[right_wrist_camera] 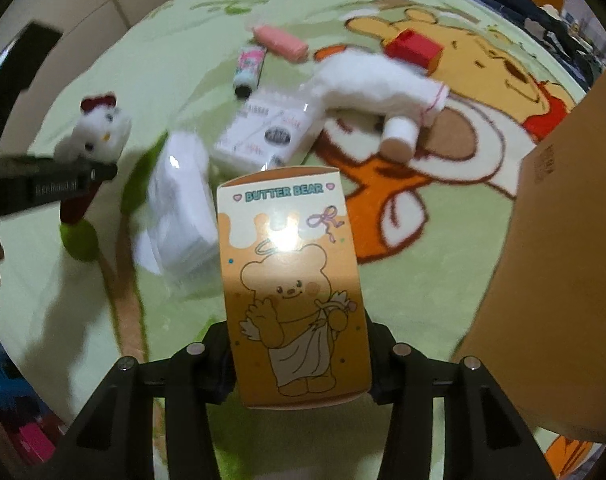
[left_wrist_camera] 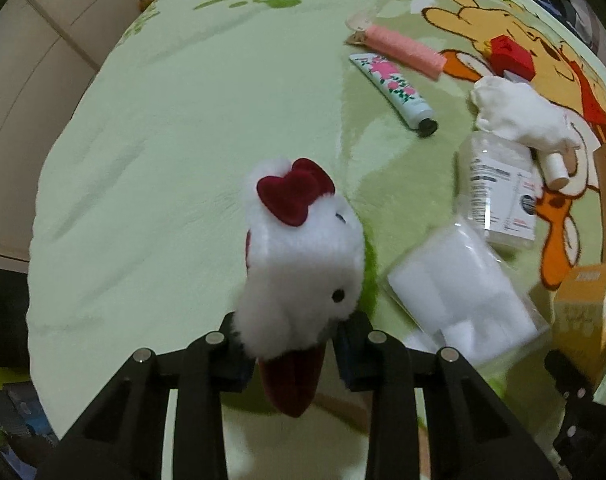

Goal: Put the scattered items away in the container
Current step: 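Lift the plush and the Butter Bear box and carry both toward the cardboard box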

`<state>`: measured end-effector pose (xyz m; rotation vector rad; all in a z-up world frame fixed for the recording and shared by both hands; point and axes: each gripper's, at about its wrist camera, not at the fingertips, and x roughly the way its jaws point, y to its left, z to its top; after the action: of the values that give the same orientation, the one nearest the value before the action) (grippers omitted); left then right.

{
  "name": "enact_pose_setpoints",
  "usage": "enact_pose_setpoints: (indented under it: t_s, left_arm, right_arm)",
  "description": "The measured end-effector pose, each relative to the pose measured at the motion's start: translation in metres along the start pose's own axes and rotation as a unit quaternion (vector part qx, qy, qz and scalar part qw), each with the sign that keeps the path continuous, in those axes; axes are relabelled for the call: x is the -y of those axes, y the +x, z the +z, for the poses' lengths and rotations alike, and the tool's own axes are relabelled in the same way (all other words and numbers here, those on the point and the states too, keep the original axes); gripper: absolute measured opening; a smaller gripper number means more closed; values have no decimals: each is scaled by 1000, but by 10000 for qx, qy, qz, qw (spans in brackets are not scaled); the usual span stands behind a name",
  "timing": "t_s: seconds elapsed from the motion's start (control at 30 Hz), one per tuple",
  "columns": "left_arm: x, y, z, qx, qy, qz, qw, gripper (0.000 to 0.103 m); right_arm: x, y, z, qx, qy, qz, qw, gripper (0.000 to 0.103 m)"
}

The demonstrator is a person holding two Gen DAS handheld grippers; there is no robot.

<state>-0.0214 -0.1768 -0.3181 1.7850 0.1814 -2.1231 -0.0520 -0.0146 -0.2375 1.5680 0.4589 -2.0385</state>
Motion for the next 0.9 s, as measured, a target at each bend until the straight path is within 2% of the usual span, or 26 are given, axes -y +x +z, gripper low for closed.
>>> enact_pose_setpoints:
  t_s: [0.17, 0.23, 0.43, 0.57, 0.77, 0.9]
  left_arm:
    - [3, -35, 10, 166, 59, 104, 9998, 32]
    - [-2, -63, 12, 337, 80, 166, 9993, 32]
    - [-4, -129, 28, 933, -31, 103, 9956, 32]
    - [-2, -173, 54, 1372, 6, 26, 9905, 32]
    - [26, -238, 64, 1858, 225, -212, 9821, 33]
    - [56, -271, 65, 2065, 571, -435, 9758, 33]
  right_arm:
    - [16, 0, -9, 445, 301, 20, 9986, 49]
    - [27, -10, 28, 661, 448, 30, 9968, 49]
    - [35, -88, 47, 1671, 743, -78, 9831, 49]
    - [34, -144, 50, 2315, 768, -234, 9695, 49]
    - [49, -214, 28, 2889, 1043, -482, 9504, 49]
    - [67, -243, 2, 3049, 1372, -659, 9402, 49]
